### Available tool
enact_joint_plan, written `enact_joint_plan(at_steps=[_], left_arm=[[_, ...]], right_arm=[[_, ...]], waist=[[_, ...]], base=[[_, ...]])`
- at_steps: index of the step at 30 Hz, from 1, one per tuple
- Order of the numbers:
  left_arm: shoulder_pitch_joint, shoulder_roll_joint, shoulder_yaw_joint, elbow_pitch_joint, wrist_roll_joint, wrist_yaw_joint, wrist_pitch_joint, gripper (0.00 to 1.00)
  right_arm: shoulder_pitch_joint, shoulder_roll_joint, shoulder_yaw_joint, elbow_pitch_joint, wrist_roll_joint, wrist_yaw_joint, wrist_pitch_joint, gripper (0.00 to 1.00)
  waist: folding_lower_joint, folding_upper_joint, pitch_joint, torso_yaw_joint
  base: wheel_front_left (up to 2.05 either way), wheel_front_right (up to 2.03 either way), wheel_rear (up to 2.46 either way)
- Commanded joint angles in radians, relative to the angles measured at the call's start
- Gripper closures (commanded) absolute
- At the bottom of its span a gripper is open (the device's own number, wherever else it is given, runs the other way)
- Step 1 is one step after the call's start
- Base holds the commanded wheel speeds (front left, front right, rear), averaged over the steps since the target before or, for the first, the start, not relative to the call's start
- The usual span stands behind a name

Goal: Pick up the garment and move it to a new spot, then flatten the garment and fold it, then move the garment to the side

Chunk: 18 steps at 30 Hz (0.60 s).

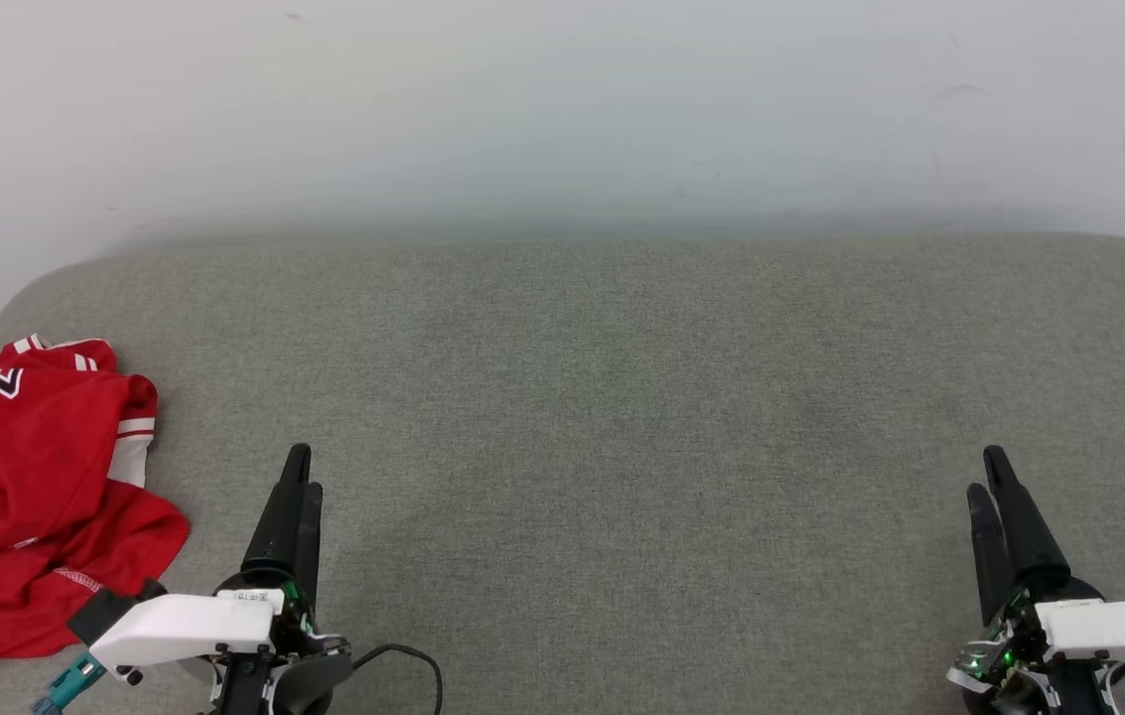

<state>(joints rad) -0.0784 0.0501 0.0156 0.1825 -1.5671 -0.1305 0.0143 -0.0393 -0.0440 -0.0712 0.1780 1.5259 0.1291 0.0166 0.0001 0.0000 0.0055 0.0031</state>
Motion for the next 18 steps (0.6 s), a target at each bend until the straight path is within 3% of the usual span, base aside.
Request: enact_joint_plan(at_steps=[1,18], left_arm=[[-0.013,0.008,-0.006,-0.033,0.028,0.000,-0.012,0.00],[0.005,0.014,-0.039,-0.114,0.472,0.000,-0.083,0.00]], right_arm=[[-0.008,-0.003,0.000,-0.035,-0.046,0.002,-0.012,0.00],[0.014,-0.005,0.024,-0.143,-0.597,0.002,-0.084,0.00]], waist=[[-0.0001,0.0000,0.000,0.001],[-0.0001,0.0000,0.002,0.003]], base=[[0.00,0.00,0.00],[0.00,0.00,0.00]])
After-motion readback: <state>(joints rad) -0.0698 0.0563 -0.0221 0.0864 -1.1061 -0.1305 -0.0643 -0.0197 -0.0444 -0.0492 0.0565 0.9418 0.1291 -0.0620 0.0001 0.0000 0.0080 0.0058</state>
